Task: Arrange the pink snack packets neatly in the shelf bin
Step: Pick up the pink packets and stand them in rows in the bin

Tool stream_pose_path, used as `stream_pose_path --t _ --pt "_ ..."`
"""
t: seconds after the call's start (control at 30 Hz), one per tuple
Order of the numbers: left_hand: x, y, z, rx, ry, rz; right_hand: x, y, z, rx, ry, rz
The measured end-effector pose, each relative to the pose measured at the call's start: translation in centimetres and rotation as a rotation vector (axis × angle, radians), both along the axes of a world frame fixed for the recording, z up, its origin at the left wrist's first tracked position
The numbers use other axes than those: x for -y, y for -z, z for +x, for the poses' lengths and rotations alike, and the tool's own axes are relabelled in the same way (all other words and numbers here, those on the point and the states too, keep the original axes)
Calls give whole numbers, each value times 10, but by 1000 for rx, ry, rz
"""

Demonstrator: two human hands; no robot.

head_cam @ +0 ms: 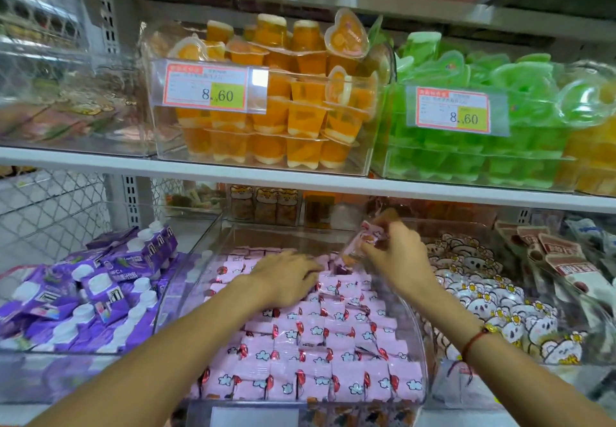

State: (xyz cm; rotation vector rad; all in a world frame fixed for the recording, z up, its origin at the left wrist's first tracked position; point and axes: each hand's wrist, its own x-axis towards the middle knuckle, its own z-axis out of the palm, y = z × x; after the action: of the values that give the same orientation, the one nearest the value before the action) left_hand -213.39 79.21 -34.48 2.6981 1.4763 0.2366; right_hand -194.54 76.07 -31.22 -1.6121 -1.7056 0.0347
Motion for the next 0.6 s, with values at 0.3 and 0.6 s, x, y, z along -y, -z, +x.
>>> stream_pose_path --t 0.3,0.6 --pt "-3 8 -2 121 -29 9 -21 -2 -10 652 -267 -427" --pt "-7 -2 10 173 99 -71 57 21 -15 586 -280 -101"
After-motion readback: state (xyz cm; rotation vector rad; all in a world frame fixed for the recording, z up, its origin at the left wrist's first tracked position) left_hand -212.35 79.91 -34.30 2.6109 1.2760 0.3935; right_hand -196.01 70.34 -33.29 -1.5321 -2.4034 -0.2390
